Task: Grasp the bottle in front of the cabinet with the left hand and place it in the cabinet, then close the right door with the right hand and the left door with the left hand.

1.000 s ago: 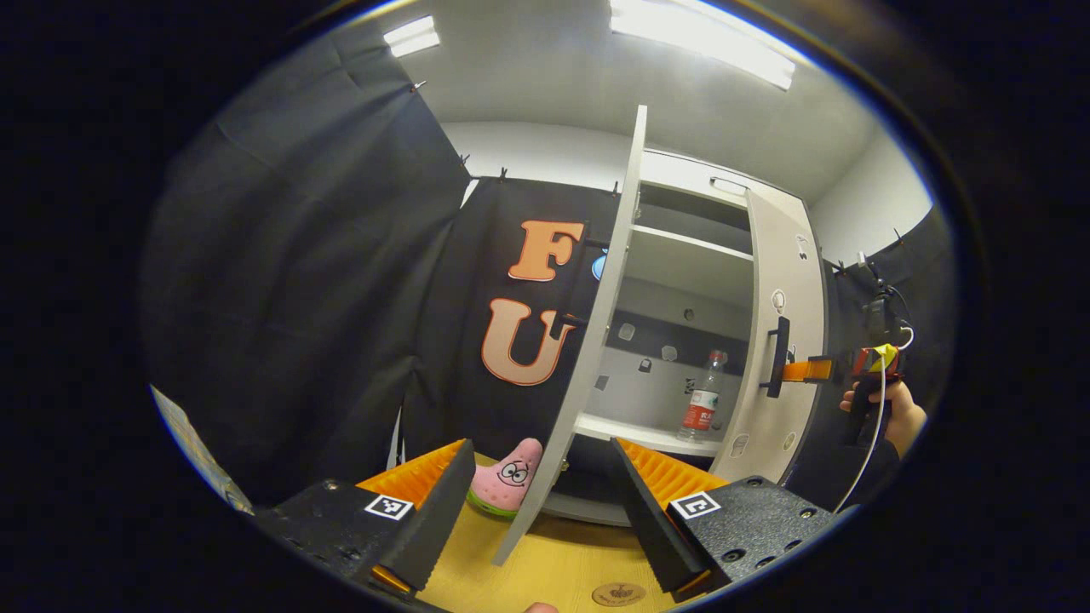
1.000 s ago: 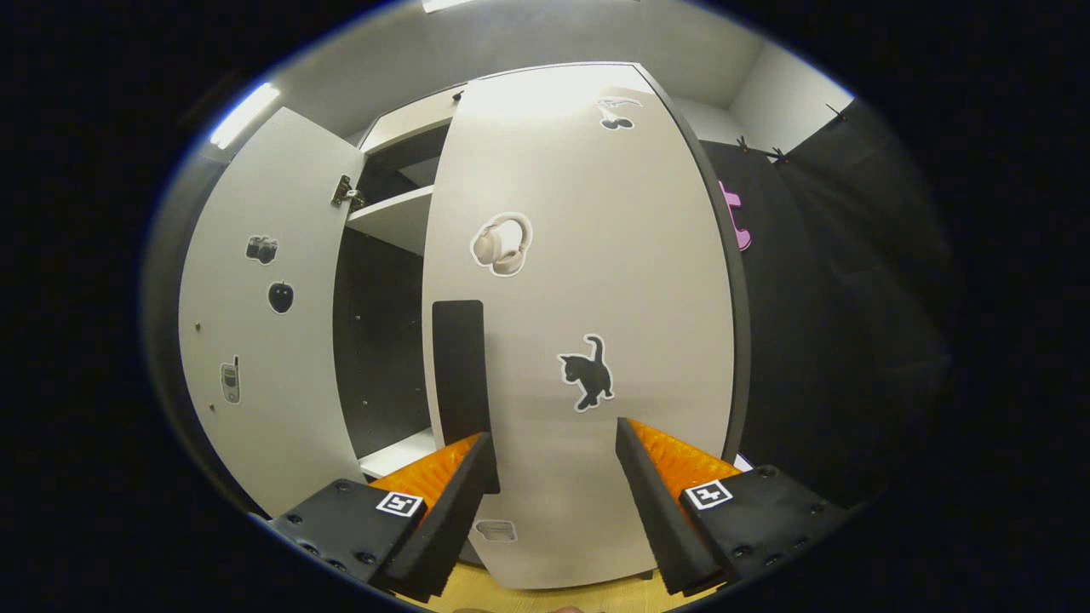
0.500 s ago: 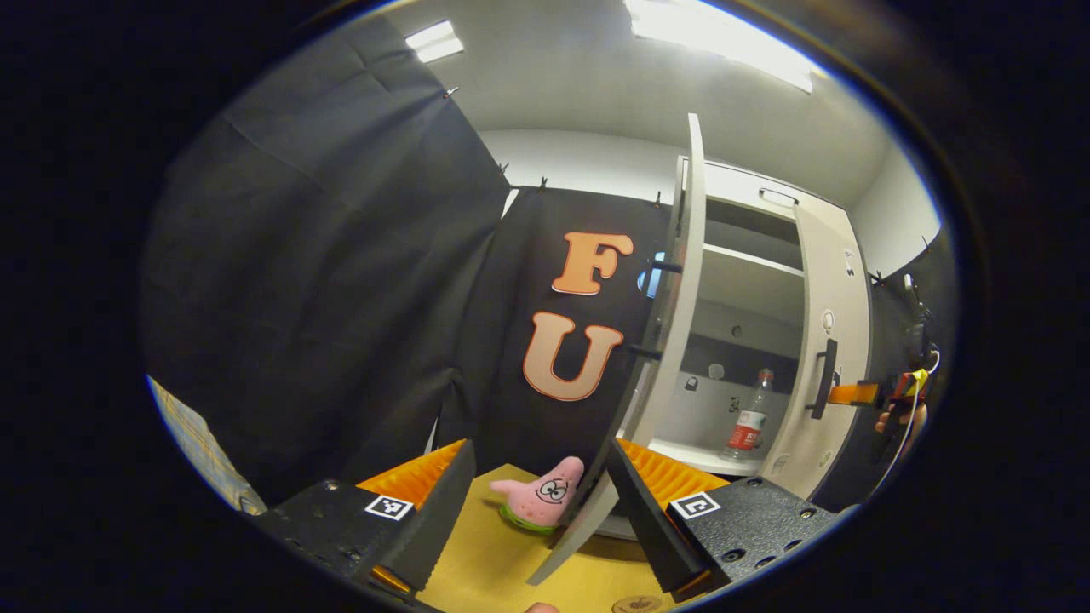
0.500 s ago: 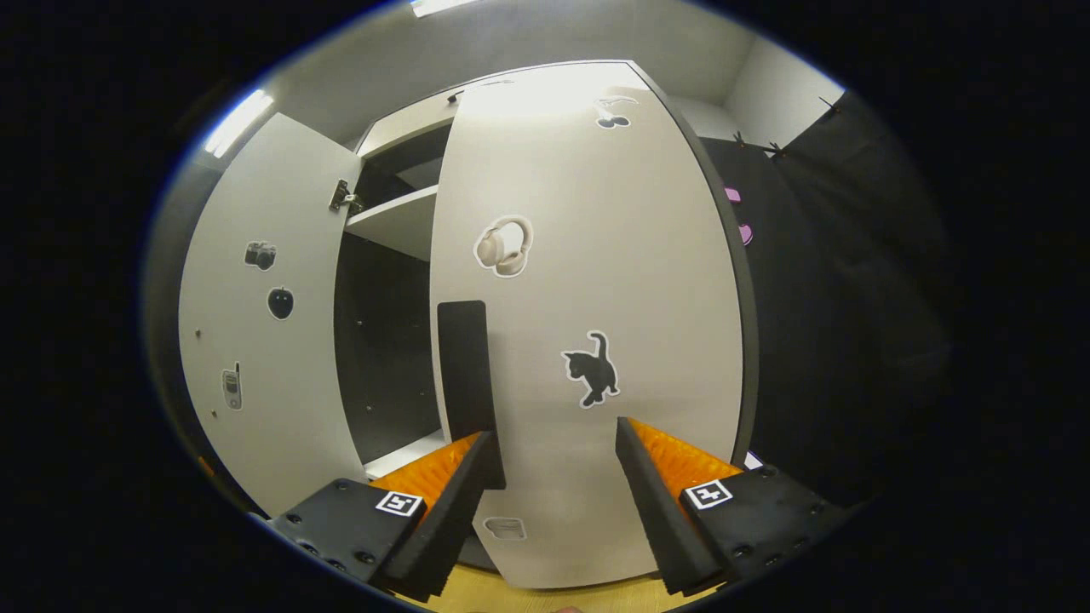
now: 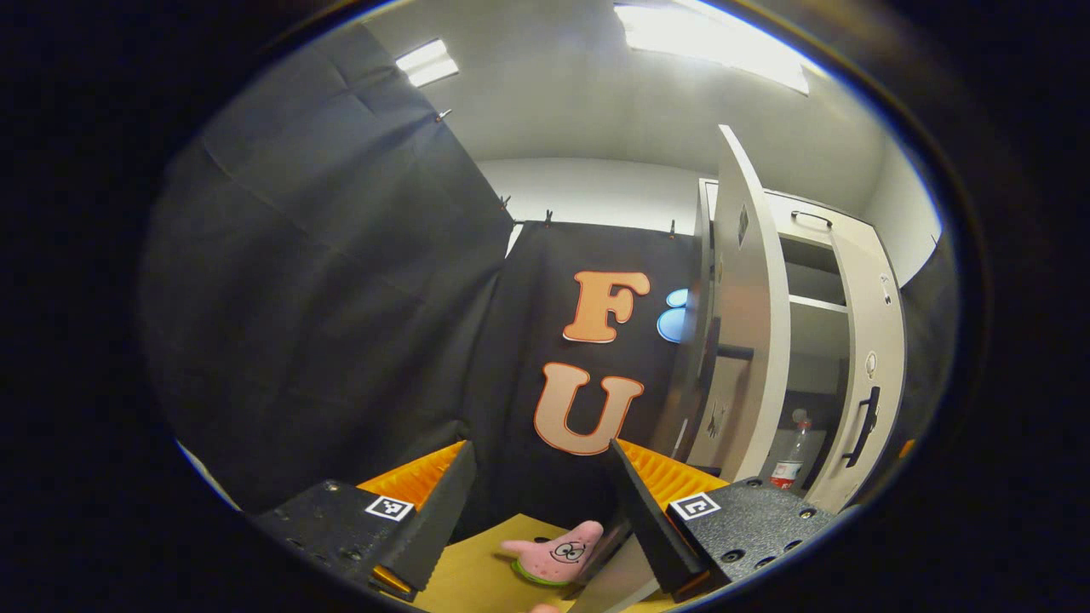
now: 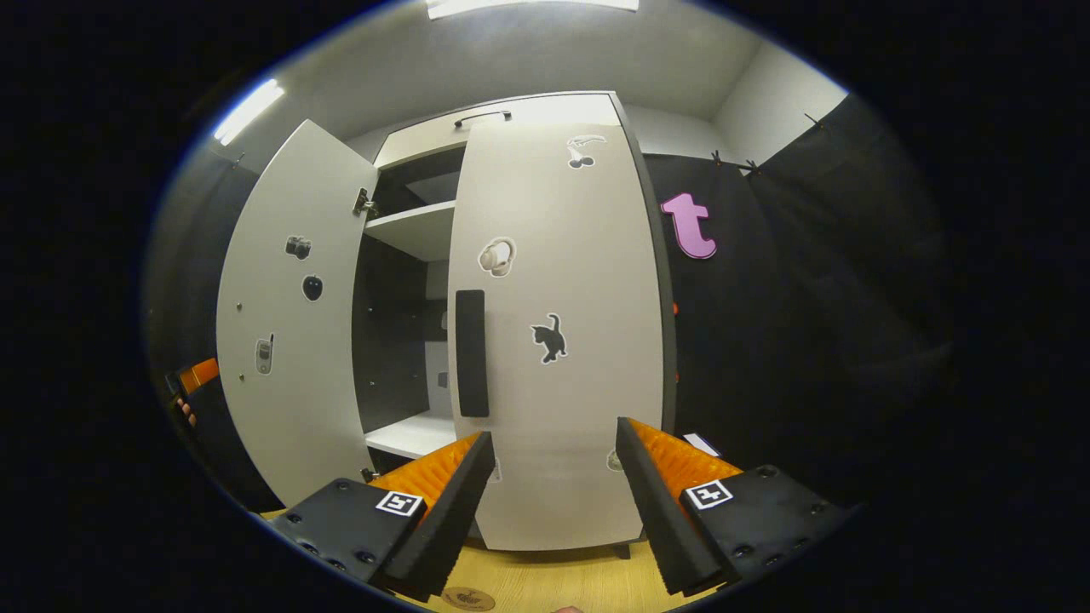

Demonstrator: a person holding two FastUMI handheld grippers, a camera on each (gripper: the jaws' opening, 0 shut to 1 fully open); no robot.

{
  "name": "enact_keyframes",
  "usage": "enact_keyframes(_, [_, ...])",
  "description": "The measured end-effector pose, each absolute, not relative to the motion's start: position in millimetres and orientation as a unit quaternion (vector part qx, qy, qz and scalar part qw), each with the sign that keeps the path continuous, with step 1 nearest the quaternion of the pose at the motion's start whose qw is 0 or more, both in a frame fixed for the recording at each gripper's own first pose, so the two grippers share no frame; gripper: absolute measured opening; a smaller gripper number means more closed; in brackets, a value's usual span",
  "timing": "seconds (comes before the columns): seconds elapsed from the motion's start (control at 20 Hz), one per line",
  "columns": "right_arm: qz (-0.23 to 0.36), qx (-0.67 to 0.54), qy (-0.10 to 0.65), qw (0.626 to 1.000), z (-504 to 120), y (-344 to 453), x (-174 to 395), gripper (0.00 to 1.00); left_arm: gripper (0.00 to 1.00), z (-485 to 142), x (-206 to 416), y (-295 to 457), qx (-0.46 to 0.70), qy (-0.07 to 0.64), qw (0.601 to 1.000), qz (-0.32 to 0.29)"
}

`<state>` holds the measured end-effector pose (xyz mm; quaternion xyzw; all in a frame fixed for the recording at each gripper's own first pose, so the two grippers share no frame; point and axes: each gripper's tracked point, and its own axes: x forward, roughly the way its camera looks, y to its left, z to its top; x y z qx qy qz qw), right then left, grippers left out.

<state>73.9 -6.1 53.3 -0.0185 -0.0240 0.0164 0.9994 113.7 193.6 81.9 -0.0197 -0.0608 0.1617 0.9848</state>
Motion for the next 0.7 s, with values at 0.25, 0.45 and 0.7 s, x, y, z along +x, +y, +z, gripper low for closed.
enact_keyframes(0.25, [-0.011,-0.012,-0.025,1.000,38,-32,38,0.96,0.92,92,126,170,-0.001,-0.070,0.987,0.146])
enact_keyframes(0.45, [-0.033,-0.031,-0.023,0.999,33,-54,19,1.00,0.93,94,127,162,0.016,-0.065,0.988,0.136])
enact_keyframes(0.7, [-0.039,-0.025,-0.028,0.999,36,-62,8,0.96,0.87,98,131,134,0.048,-0.059,0.992,0.100])
